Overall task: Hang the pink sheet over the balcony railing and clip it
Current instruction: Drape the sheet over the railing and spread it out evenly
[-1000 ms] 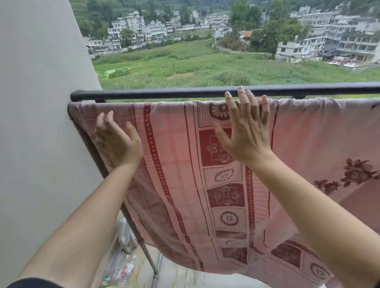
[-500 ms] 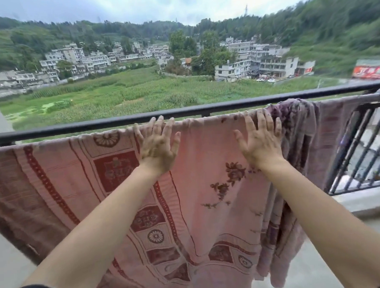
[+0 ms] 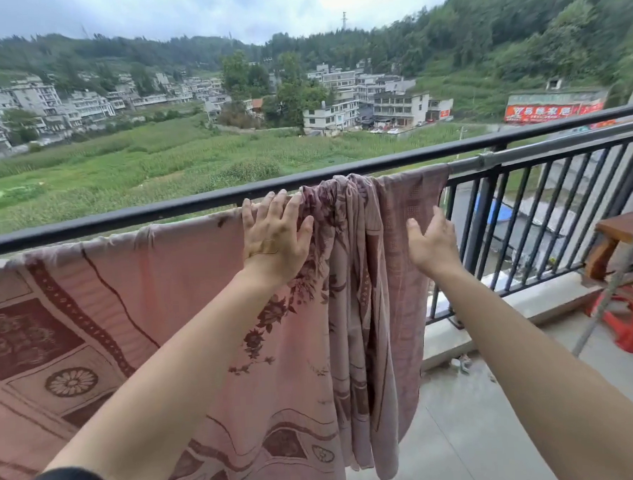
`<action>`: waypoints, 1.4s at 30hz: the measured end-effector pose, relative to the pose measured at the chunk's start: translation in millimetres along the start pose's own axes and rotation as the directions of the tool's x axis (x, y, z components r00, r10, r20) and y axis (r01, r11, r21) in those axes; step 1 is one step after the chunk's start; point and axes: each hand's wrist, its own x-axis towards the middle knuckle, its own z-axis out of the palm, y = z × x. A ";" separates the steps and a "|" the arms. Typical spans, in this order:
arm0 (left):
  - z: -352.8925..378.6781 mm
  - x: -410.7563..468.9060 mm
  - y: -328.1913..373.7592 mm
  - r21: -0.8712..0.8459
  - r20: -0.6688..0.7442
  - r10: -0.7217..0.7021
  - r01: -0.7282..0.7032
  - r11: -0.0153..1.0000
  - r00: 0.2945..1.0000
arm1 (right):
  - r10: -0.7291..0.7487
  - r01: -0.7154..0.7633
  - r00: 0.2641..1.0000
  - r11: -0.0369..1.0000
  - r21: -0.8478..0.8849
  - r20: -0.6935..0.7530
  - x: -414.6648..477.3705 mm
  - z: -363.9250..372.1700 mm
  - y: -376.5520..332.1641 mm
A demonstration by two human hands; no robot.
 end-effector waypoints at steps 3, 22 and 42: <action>5.2 21.6 16.5 -0.019 -0.047 0.002 -0.002 1.000 0.999 | 0.029 -0.031 0.999 0.996 0.080 0.025 14.5 -1.2 2.4; -12.9 118.5 88.4 -0.130 0.093 0.146 -0.134 0.982 0.985 | -0.198 0.270 0.916 0.947 0.173 -0.348 58.0 -37.5 -39.7; -65.3 19.6 160.4 -0.145 -0.056 0.054 -0.062 0.988 0.997 | -0.383 0.333 0.853 0.922 -0.195 -0.354 47.1 -151.3 18.3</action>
